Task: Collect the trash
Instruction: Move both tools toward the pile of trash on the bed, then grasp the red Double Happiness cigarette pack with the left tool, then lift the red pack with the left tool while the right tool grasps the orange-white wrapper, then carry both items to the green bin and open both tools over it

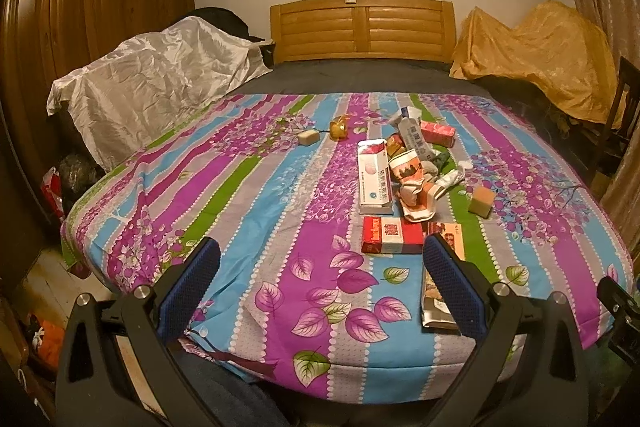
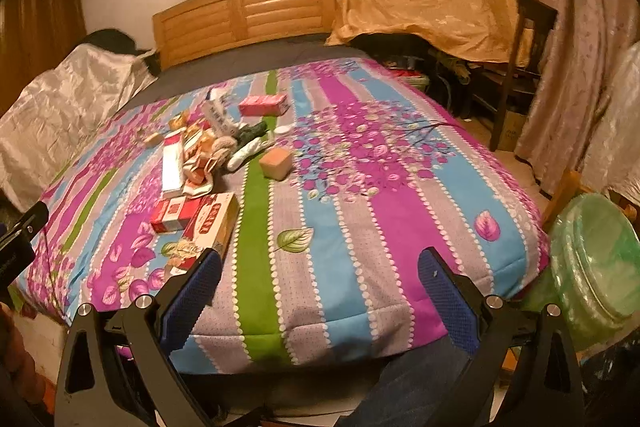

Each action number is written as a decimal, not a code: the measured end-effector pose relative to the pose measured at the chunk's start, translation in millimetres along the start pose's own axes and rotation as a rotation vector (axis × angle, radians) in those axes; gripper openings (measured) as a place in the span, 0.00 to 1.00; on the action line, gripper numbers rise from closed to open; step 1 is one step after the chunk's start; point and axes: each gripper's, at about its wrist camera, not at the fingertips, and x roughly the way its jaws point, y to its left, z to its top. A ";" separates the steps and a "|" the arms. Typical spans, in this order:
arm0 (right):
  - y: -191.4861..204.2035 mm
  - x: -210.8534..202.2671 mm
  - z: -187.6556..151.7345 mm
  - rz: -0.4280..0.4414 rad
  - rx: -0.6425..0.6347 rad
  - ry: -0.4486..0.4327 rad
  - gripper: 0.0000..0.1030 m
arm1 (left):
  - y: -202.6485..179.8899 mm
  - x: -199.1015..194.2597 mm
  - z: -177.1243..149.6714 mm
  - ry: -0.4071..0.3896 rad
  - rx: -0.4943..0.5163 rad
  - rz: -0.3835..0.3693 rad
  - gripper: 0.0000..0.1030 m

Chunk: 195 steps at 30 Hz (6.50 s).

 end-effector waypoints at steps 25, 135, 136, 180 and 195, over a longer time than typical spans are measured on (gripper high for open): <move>134.0 106.0 28.1 0.136 -0.183 0.132 0.95 | 47.7 70.8 -18.7 0.213 -0.041 0.137 0.95; 187.4 270.9 133.3 0.423 -0.352 0.171 0.65 | 27.5 115.6 -24.1 0.240 0.187 -0.600 0.58; 188.3 281.3 134.5 0.449 -0.338 0.223 0.24 | 29.0 115.3 -25.5 0.239 0.185 -0.594 0.58; -427.0 -163.3 -43.4 -0.382 0.539 -0.177 0.05 | -464.1 -78.5 -29.4 0.072 0.926 -1.219 0.58; -490.9 -113.6 -74.4 -0.436 0.618 -0.034 0.05 | -571.9 -124.1 -88.9 0.166 1.055 -1.240 0.58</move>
